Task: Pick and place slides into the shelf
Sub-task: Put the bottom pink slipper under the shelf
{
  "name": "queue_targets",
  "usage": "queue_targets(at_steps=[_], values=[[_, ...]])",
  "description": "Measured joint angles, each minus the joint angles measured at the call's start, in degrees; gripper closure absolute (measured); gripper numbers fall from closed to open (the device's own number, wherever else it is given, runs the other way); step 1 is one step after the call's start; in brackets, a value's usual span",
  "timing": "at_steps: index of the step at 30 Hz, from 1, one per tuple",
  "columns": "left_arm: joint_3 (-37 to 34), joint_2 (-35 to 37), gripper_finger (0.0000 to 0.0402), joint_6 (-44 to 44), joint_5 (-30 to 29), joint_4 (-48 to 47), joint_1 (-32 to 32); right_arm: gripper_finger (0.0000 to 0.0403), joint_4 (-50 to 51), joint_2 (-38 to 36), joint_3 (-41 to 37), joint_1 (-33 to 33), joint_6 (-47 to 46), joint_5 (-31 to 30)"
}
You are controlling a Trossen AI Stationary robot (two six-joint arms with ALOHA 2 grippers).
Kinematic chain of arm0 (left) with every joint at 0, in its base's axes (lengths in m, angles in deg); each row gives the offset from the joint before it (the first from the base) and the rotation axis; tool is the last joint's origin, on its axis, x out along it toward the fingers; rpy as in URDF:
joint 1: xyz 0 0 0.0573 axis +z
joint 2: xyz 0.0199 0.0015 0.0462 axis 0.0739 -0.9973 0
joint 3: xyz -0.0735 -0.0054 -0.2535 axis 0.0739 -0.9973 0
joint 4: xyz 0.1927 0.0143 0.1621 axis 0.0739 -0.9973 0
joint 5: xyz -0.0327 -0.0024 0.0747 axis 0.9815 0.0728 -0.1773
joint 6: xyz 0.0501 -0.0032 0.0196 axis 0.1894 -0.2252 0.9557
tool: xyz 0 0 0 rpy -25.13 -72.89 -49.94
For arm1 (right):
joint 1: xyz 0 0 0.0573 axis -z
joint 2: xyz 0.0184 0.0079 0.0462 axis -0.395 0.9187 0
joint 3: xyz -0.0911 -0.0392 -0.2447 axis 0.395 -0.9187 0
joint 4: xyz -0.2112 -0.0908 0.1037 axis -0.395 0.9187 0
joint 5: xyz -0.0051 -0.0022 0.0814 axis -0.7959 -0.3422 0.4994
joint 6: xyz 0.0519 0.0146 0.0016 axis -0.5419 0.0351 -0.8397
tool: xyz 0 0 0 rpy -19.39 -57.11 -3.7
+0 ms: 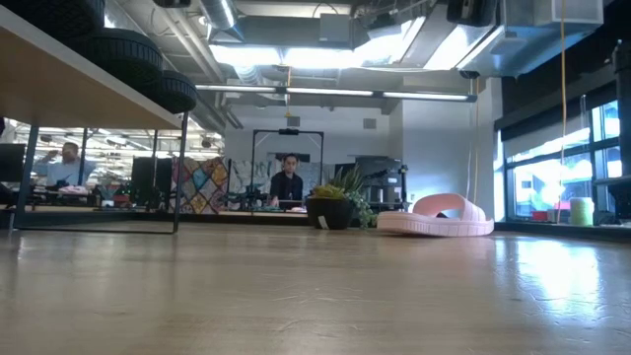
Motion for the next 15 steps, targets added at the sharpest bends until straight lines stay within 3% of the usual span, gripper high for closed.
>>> queue_targets(at_steps=[10,15], values=[[0.0,2.13,0.0363,1.47,0.31,2.06,1.88,0.0125,0.7,0.0,0.0,-0.02,-0.77,2.05],[0.0,2.64,0.0367,1.5,0.35,1.98,1.83,0.0149,0.59,0.0,0.0,-0.02,-0.76,2.05]])
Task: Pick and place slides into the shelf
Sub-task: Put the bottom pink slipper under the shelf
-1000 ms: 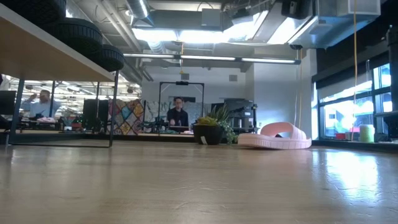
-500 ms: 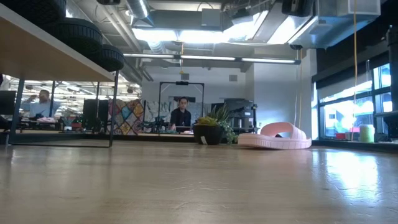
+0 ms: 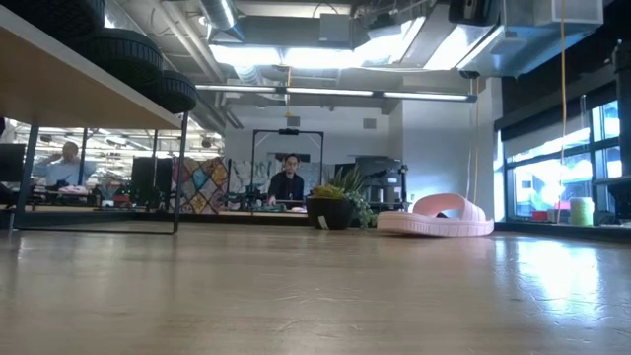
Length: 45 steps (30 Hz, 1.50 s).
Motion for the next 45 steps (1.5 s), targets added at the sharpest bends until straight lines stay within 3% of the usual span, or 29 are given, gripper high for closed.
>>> queue_targets(at_steps=[15,27,37,45], values=[[0.0,-0.02,0.0359,0.95,-0.02,0.04,0.0,0.0326,0.13,0.0,0.0,0.04,1.57,-0.07],[0.02,0.0,0.0352,0.47,1.71,0.02,0.0,0.0328,-0.44,0.04,0.0,0.01,3.09,0.03],[0.02,-0.02,0.0248,0.97,5.05,0.1,-0.04,0.0329,-0.46,0.04,0.0,0.04,4.59,0.52],[0.13,1.03,0.0212,1.88,5.91,-0.01,-0.02,0.0329,-0.65,0.06,0.0,0.04,4.54,2.02]])
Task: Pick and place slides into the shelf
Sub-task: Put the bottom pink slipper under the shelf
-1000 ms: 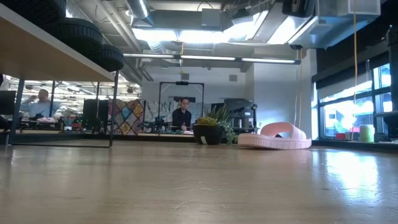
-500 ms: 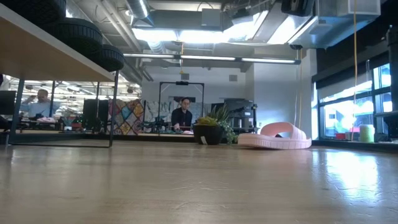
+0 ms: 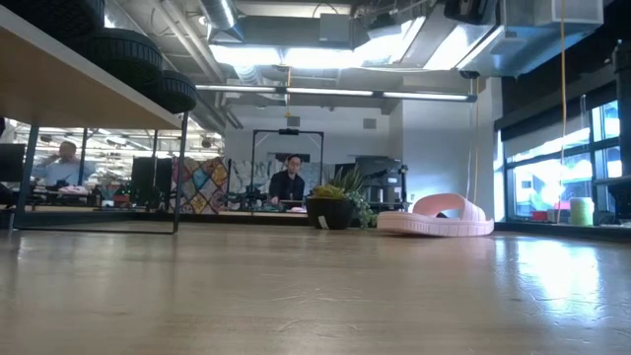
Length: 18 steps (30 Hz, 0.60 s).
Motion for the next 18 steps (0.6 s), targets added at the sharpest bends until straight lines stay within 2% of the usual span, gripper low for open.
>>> queue_targets(at_steps=[5,11,14,18], values=[[-0.04,0.15,0.0182,0.0,0.51,-0.21,0.02,0.0329,0.06,-0.02,0.0,0.0,-0.04,0.1],[-0.09,3.64,0.0179,6.18,-0.84,-1.12,0.28,0.033,0.47,-0.02,0.0,-0.01,-3.06,2.83],[-0.09,6.8,0.0179,8.93,-3.2,-2.91,0.85,0.033,0.73,-0.02,0.0,0.0,-5.08,5.34],[-0.13,10.96,0.0178,12.93,-6.32,-5.91,0.84,0.033,2.69,-0.02,0.0,0.0,-8.96,11.57]])
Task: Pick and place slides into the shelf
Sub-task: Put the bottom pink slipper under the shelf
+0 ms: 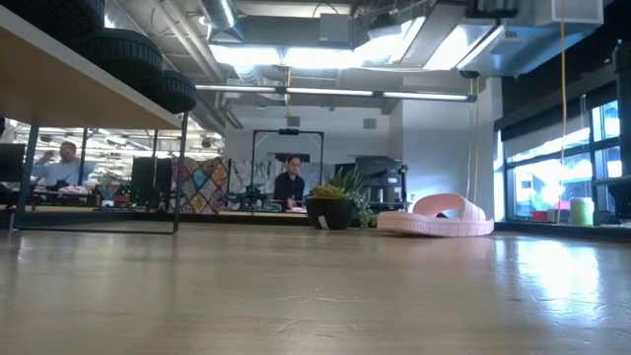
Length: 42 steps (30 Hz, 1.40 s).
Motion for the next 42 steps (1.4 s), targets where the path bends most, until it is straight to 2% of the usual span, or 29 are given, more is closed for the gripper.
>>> queue_targets(at_steps=[7,10,16,23,32,36,42], values=[[0.02,4.34,0.0177,2.09,-1.01,-1.1,0.01,0.033,14.72,0.94,-0.05,0.86,-9.58,10.21],[0.02,5.07,0.0177,2.13,-1.01,-1.12,-0.03,0.033,17.26,2.31,-1.24,2.39,-11.13,13.49],[0.02,5.21,0.0177,4.59,-0.93,-1.1,-0.05,0.033,7.87,8.04,-4.04,8.56,-10.75,19.06],[0.02,5.15,0.0177,5.19,0.16,-1.3,-0.05,0.033,-7.57,21.73,-5.11,13.66,-10.49,28.17],[0.02,5.15,0.0177,5.04,0.17,-5.57,-0.05,0.033,-30.44,38.85,-4.98,17.58,-14.24,28.97],[0.02,5.15,0.0177,5.04,0.17,-5.93,-0.05,0.0331,-32.52,44.26,-1.7,18.1,-14.74,28.95],[0.02,5.15,0.0177,5.04,0.17,-5.93,-0.05,0.0332,-32.68,52.34,7.93,18.06,-12.22,29.0]])
